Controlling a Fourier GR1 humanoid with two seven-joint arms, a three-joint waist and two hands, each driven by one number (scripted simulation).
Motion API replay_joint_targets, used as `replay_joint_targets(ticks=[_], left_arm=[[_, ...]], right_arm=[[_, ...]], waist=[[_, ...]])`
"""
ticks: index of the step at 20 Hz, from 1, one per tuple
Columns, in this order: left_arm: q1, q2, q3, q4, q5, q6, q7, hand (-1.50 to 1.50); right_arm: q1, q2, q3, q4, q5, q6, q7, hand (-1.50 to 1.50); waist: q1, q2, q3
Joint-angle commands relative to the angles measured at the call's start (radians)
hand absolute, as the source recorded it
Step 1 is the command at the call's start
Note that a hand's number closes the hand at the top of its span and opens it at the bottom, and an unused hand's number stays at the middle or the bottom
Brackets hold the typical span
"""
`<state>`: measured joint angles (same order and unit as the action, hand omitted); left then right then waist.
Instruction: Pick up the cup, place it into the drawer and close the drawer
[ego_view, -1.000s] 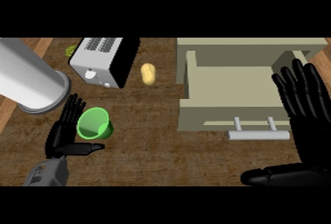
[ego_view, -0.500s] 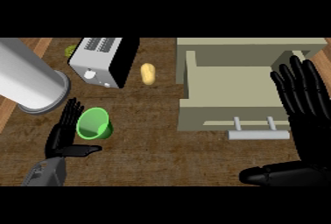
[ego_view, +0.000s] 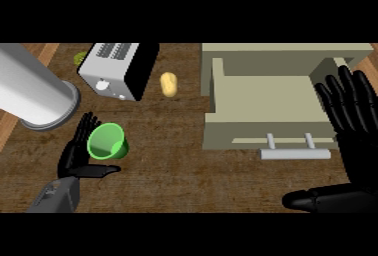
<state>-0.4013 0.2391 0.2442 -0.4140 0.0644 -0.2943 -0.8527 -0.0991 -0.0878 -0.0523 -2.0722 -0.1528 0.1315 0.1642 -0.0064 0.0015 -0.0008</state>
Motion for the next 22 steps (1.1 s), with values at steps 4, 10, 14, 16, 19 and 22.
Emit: replay_joint_targets(ticks=[4,10,14,16,19,22], left_arm=[[-0.084,-0.002,0.027,0.128,0.02,-0.05,-0.053,-1.5],[-0.13,-0.033,0.033,0.172,0.029,-0.074,-0.058,-1.5],[-0.064,0.008,0.01,0.132,0.031,-0.232,-0.073,-1.5],[-0.084,-0.047,0.013,0.157,0.031,-0.197,-0.101,-1.5],[-0.061,-0.061,0.003,0.136,0.035,-0.255,-0.121,1.5],[-0.058,-0.038,0.012,0.13,0.046,-0.29,-0.143,1.5]], right_arm=[[-0.007,-0.005,-0.01,0.023,-0.016,0.02,-0.029,-1.5],[0.0,0.01,0.012,-0.023,-0.017,-0.007,0.035,-1.5],[-0.032,0.003,0.006,-0.009,-0.006,-0.017,0.044,-1.5],[0.034,-0.014,-0.011,-0.023,-0.031,0.029,0.0,-1.5],[0.01,0.035,0.056,-0.041,0.02,-0.025,0.039,-1.5],[0.058,0.019,0.039,-0.108,-0.013,-0.007,0.054,-1.5]], waist=[[-0.006,0.002,0.0],[-0.013,0.004,-0.001],[0.0,0.001,0.0],[-0.012,0.004,-0.001],[-0.006,0.003,-0.001],[-0.015,0.002,-0.002]])
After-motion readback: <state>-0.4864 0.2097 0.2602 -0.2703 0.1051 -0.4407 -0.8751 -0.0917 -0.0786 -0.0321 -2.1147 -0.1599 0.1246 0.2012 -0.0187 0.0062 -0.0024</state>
